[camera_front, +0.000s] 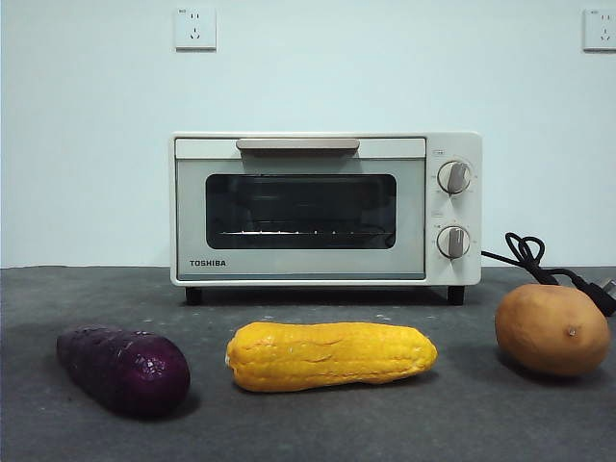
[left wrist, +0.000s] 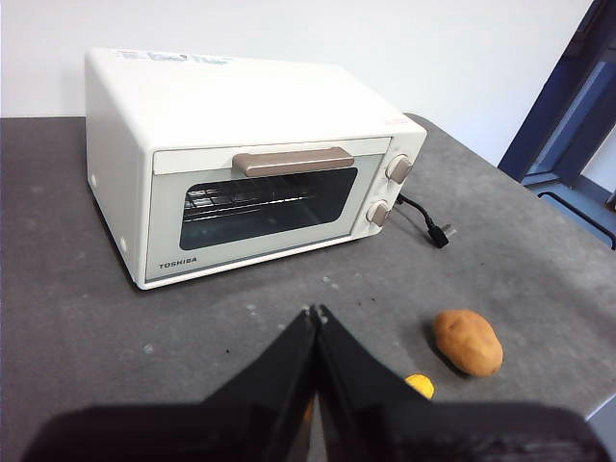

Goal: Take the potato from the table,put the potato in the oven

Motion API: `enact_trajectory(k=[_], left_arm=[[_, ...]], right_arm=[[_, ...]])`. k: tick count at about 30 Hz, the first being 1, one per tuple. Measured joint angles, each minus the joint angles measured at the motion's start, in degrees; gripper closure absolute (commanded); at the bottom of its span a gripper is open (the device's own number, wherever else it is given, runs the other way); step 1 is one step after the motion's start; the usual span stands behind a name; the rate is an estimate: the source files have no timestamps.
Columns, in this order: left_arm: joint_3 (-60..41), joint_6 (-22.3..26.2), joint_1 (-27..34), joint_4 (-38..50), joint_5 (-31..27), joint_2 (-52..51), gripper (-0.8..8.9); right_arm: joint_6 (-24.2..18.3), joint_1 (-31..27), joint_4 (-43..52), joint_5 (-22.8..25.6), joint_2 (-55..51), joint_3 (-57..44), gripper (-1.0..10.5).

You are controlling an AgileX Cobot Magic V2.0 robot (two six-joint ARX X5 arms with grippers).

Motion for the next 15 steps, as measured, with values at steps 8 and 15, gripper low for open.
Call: enact_trajectory(k=[8,15], left_arm=[[0.15,0.04,-1.29,2.29,0.11,0.96,8.20],[5.20,0.04,-4.83,6.23,0.11,9.51,8.21]], right_arm=[[1.81,0.00,-0.11,0.07,0.22,0.00,2.0],[2.91,0.00,-0.87,0.09,0.33,0.00,2.0]])
